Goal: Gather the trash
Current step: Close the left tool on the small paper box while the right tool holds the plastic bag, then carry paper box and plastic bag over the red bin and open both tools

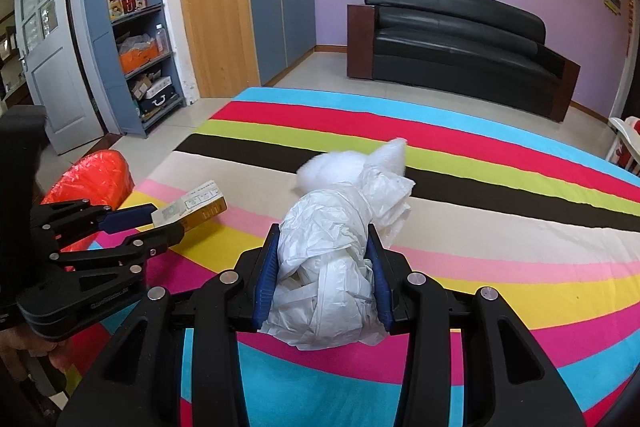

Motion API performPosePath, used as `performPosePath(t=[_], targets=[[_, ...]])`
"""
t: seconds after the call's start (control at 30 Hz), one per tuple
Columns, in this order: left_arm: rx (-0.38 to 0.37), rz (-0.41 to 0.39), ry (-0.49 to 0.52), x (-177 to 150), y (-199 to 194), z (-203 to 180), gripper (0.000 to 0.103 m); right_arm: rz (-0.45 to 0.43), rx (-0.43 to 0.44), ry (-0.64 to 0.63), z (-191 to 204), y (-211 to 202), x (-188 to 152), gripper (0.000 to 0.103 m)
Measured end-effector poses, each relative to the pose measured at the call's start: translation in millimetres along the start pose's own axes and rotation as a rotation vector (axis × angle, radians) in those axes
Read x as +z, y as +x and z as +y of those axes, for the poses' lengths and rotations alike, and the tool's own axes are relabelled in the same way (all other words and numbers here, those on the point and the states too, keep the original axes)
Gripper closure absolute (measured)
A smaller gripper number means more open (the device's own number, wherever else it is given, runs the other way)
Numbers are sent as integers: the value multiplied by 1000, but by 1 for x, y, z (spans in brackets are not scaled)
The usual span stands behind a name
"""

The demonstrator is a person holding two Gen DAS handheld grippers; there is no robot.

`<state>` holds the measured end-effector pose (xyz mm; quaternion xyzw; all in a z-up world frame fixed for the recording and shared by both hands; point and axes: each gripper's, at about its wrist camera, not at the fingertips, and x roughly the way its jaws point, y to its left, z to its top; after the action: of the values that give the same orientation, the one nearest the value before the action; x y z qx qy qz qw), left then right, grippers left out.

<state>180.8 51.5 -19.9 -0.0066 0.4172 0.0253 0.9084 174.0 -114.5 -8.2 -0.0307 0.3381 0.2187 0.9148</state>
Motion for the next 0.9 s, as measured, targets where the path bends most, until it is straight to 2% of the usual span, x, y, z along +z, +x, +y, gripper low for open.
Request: performPosePath(t=[0.5, 0.9], targets=[[35, -58, -49, -7, -43, 19, 67, -18, 46, -26, 34, 3, 10, 63], [84, -107, -126, -17, -81, 53, 67, -37, 101, -55, 72, 5, 21, 63]])
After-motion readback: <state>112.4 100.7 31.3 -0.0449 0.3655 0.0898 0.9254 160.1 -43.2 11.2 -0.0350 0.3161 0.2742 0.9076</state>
